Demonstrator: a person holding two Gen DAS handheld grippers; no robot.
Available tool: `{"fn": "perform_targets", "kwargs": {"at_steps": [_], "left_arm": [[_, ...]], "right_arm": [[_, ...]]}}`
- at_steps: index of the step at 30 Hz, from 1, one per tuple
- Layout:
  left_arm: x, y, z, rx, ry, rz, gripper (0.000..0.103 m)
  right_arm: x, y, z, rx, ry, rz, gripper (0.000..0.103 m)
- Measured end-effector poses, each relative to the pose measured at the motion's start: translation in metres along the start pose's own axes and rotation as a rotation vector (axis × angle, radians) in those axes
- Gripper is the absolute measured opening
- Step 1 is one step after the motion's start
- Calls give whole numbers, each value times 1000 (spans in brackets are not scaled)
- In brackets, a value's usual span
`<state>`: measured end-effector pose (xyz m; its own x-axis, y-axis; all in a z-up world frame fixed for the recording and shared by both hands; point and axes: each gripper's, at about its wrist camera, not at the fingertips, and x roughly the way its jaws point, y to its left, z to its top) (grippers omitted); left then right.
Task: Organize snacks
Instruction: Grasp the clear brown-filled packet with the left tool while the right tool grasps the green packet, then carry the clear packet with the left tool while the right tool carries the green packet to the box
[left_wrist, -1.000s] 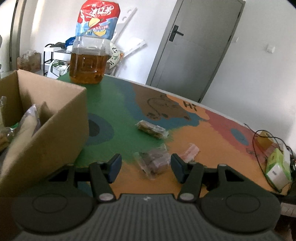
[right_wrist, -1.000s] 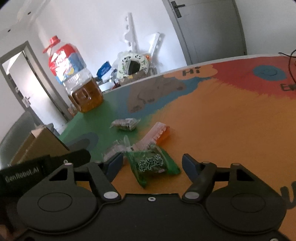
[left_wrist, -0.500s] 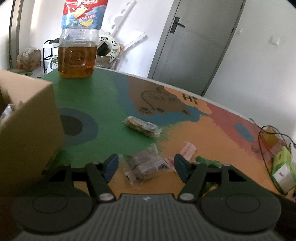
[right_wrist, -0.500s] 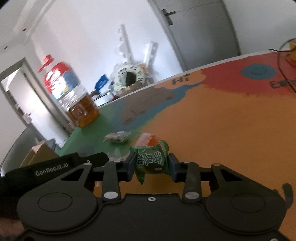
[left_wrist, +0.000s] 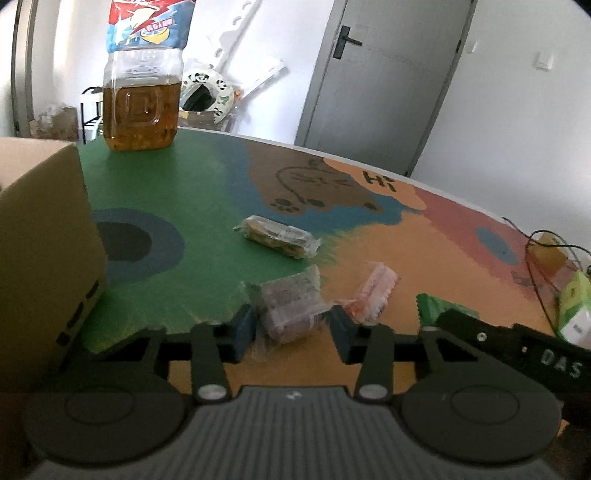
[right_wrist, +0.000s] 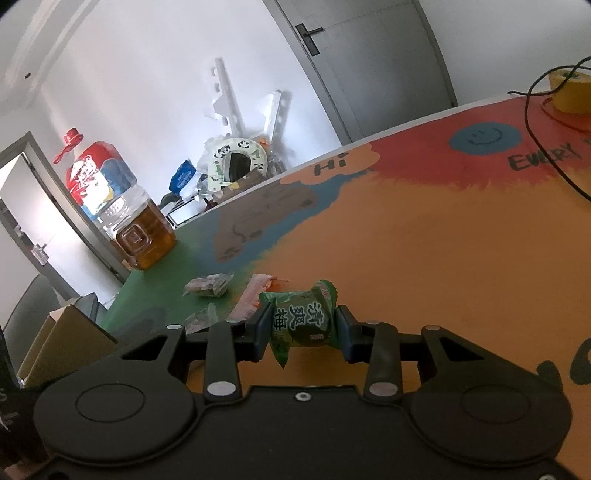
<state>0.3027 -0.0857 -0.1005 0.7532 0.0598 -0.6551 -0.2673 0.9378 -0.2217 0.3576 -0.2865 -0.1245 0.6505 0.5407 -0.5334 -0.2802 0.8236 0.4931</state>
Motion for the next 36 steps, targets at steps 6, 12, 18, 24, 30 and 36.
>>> {"fn": "perform_targets", "kwargs": {"at_steps": [6, 12, 18, 24, 30, 36], "left_arm": [[-17, 5, -5, -24, 13, -39, 32], [-46, 12, -6, -24, -22, -71, 31], [-74, 18, -1, -24, -68, -99, 31], [-98, 23, 6, -37, -107, -115, 31], [-126, 34, 12, -45, -161, -120, 31], [-150, 51, 12, -66, -199, -97, 31]], "right_arm": [[0, 3, -2, -4, 9, 26, 38], [-6, 8, -4, 7, -5, 17, 37], [-24, 24, -4, -13, -36, 26, 37], [-39, 46, -3, -53, -58, 53, 37], [-51, 68, 0, -84, -83, 96, 37], [-56, 89, -3, -110, -91, 136, 37]]}}
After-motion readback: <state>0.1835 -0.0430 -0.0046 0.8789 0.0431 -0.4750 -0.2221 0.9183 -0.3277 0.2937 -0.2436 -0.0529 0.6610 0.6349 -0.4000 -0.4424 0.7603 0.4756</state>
